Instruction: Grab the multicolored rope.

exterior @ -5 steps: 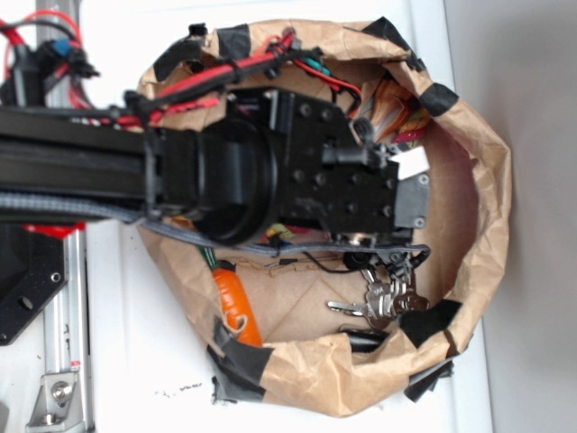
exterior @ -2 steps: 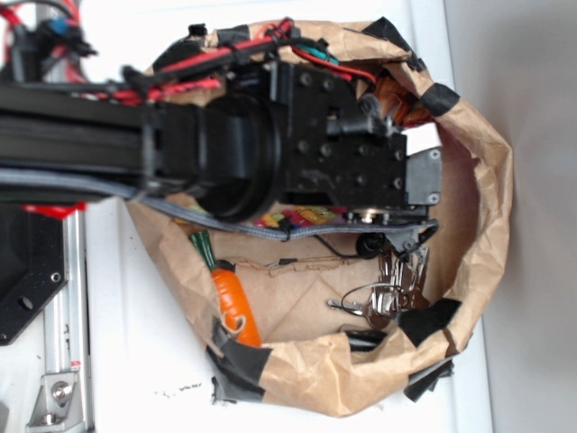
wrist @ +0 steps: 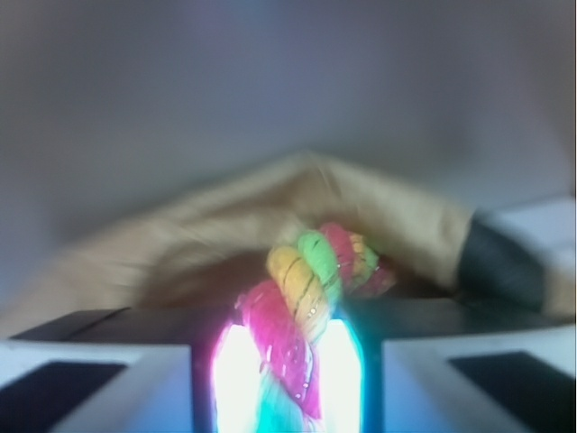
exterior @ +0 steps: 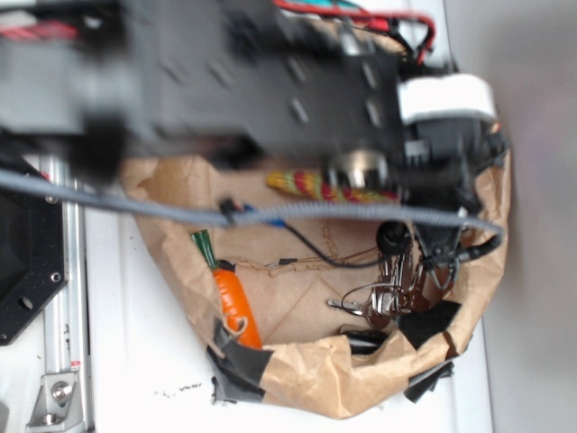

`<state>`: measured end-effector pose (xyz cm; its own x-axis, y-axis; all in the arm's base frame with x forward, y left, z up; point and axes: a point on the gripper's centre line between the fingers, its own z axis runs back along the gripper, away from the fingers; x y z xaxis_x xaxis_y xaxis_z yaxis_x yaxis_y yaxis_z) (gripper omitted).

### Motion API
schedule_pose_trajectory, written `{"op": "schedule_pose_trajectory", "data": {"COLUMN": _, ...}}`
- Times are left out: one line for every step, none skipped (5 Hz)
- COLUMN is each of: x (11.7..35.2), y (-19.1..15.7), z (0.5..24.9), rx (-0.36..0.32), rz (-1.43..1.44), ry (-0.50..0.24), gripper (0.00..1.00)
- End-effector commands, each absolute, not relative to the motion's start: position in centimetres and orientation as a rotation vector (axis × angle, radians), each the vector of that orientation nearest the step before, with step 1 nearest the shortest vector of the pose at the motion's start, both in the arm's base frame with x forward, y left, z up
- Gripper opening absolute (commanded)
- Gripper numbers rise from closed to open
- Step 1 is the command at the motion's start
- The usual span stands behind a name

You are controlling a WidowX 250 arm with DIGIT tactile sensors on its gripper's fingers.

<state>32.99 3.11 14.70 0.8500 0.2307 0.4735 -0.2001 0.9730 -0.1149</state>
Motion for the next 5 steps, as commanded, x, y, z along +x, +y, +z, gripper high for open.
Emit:
{"op": "schedule_pose_trajectory", "data": {"x": 31.6, "y": 3.1, "z": 21.3, "rx": -0.101, "rz": 0.166, "ry": -0.465, "gripper": 0.0}}
{"op": "schedule_pose_trajectory", "data": {"x": 29.8, "y": 2.1, "z": 21.1, "rx": -0.099, "rz": 0.151, "ry": -0.395, "gripper": 0.0}}
{"op": "schedule_pose_trajectory", "data": {"x": 28.7, "y": 2.1, "z": 20.6, "rx": -0.083, "rz": 0.184, "ry": -0.296, "gripper": 0.0}}
{"op": "schedule_pose_trajectory", "data": {"x": 28.4, "y": 2.1, "z": 20.6, "rx": -0.088, "rz": 0.191, "ry": -0.282, "gripper": 0.0}}
{"op": "schedule_pose_trajectory", "data": {"x": 28.8, "y": 2.4, "z": 20.7, "rx": -0.059, "rz": 0.184, "ry": -0.312, "gripper": 0.0}}
